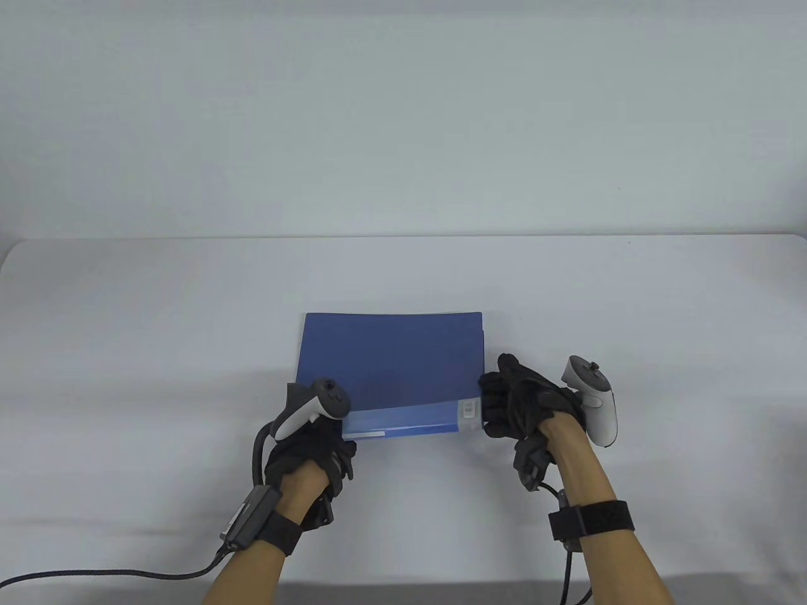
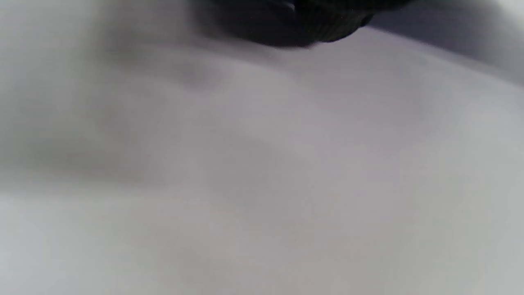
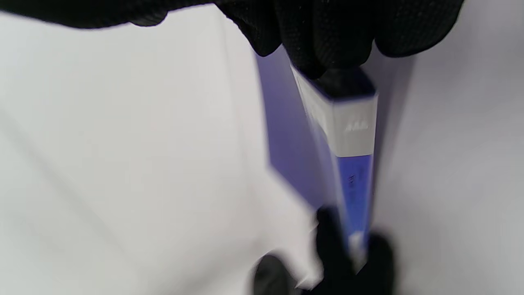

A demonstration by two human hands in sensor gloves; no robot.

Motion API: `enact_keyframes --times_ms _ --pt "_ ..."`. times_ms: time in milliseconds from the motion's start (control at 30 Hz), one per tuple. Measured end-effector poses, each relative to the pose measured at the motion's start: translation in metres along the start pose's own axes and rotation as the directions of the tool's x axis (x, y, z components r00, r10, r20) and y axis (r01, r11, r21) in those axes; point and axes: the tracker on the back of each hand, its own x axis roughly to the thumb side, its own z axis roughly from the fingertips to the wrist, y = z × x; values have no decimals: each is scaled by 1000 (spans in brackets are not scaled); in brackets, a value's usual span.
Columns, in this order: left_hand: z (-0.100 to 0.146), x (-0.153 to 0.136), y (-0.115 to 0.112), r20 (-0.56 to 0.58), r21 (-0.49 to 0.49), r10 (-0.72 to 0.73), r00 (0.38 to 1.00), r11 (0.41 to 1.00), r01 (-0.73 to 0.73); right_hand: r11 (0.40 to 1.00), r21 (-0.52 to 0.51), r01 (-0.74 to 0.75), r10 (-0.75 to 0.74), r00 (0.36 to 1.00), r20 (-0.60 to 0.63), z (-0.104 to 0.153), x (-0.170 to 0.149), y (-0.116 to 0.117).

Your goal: Insert newspapers into folder

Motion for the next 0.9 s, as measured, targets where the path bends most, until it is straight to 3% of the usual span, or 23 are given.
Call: enact_keyframes --times_ms 100,167,233,300,333,367,467,533,567,600,633,667,700,733,767,800,867,900 --pt "10 -13 19 5 145 107 994 984 -107 980 153 125 -139 987 86 -5 5 17" --pt "21 -23 33 30 249 200 979 947 -201 958 247 149 -208 949 235 -10 14 24" --pt "32 -31 42 106 336 307 946 884 -325 981 156 114 -162 923 349 -10 19 21" --pt "42 -38 47 185 395 357 916 826 -402 996 -71 -52 75 927 367 -7 18 11" --pt "44 -39 49 239 394 372 897 807 -440 969 -179 -170 220 923 316 -6 15 7" --pt "46 -41 51 336 361 407 849 777 -515 940 -211 -267 317 912 260 -8 13 5" --pt "49 -40 57 514 239 487 706 710 -663 864 -137 -484 500 855 138 -19 4 5" --pt "43 -39 58 628 -15 621 469 613 -790 822 -138 -552 566 818 97 -27 -7 7" --pt "37 -39 56 616 -174 711 339 542 -822 820 -136 -556 570 816 97 -31 -14 9" --pt "33 -40 54 590 -251 753 293 515 -820 837 -112 -535 546 831 106 -35 -19 10" --pt "28 -42 51 576 -275 771 272 496 -824 893 -30 -450 450 884 131 -41 -25 12" --pt "23 -44 48 556 -281 781 284 498 -820 928 38 -371 362 921 147 -46 -29 15" --pt "18 -48 46 517 -280 783 346 537 -796 961 121 -249 235 964 125 -52 -32 17" --pt "17 -51 45 496 -234 771 399 561 -794 966 109 -236 230 971 66 -50 -32 15" --pt "14 -56 43 455 -139 750 480 592 -794 950 -31 -311 312 949 42 -46 -31 9" --pt "10 -56 39 428 -98 735 526 617 -781 924 -77 -375 377 926 0 -44 -30 10" --pt "6 -53 33 390 -44 730 561 623 -781 860 -70 -505 503 863 -53 -43 -25 12" --pt "5 -50 30 357 16 717 599 637 -771 798 -105 -593 588 805 -73 -43 -22 11"
